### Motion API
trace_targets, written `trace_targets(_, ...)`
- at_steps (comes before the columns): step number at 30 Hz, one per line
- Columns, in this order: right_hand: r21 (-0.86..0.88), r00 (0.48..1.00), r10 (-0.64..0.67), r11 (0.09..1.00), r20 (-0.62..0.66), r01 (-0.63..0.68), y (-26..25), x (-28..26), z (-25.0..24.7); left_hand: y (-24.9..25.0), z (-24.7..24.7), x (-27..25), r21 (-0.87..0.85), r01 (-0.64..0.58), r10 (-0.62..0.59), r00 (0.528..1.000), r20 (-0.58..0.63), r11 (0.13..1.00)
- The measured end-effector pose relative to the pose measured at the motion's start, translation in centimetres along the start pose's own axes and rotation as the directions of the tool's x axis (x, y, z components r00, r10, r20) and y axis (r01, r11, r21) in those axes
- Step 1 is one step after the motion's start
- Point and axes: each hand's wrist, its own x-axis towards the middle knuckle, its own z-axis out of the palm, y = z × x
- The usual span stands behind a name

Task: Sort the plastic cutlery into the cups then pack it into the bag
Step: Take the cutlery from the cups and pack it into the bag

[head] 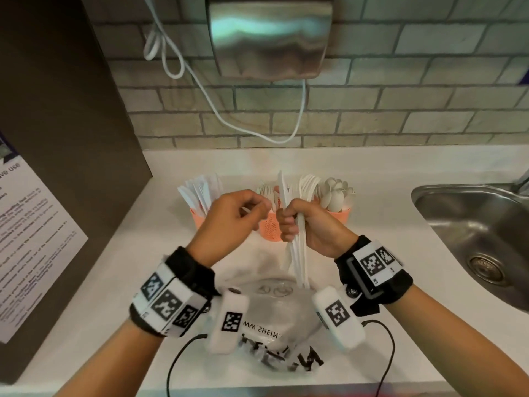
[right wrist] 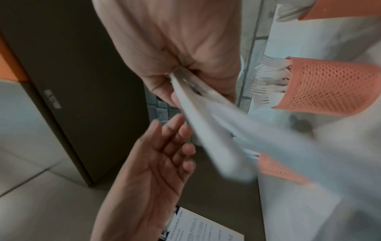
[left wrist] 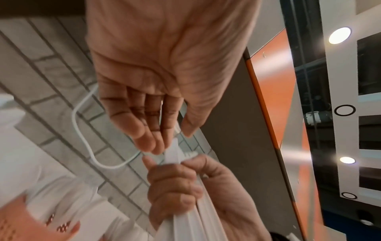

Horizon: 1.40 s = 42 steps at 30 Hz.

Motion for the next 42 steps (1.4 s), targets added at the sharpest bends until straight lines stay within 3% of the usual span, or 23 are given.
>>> trace_targets(5, -0.381, 0.98, -0.17, 0.917, -0.103, 0.119, 0.8, -0.1, 0.5, -0.2, 1.9, 0.7, -0.082, 0.163, -0.159, 0.986, 0.056, 0.983)
trace_targets(9, -0.498, 0.951, -0.284, 0.846, -0.12, 0.19, 0.9, -0.5, 0.6, -0.6, 2.1, 0.7, -0.328, 0.278, -0.223, 0.955, 0.194, 0.903)
trace_targets(12, -0.603, 0.93, -0.351, 0.768, -0.114, 0.215, 1.4, -0.3, 0.7, -0.5, 2.5, 0.5, -0.346, 0.245, -0.179, 0.961, 0.211, 0.906)
trace_targets(16, -0.732, 0.901, -0.422, 0.646, -0.104, 0.218, 1.8, 0.0, 1.3, 0.5, 3.7, 0.6, -0.275, 0.165, -0.141, 0.984, 0.106, 0.947)
trace_targets(20, -0.774, 0.907, -0.41, 0.604, -0.098, 0.189, 2.1, 0.0, 1.2, -0.2, 4.7, 1.0, -0.14, 0.063, -0.067, 0.997, -0.023, 0.988)
trace_targets(25, -0.644, 0.965, -0.23, 0.759, -0.128, 0.096, 2.0, 0.0, 0.0, 0.1, 4.3, 1.5, -0.191, 0.111, -0.109, 0.994, 0.024, 0.975)
trace_targets(30, -0.634, 0.988, -0.154, 0.764, 0.0, 0.119, 2.8, -1.2, -0.8, -0.4, 3.4, 2.7, -0.271, 0.188, -0.204, 0.978, -0.035, 0.944)
trace_targets(36, -0.433, 0.966, -0.214, 0.891, -0.145, 0.132, 3.3, -1.4, -0.6, -1.2, 2.7, 3.1, -0.436, 0.229, -0.21, 0.973, 0.091, 0.87)
trace_targets(42, -0.5, 0.935, -0.32, 0.841, -0.151, 0.207, 3.7, -1.0, -0.2, -1.5, 2.4, 2.8, -0.455, 0.264, -0.237, 0.965, 0.115, 0.85)
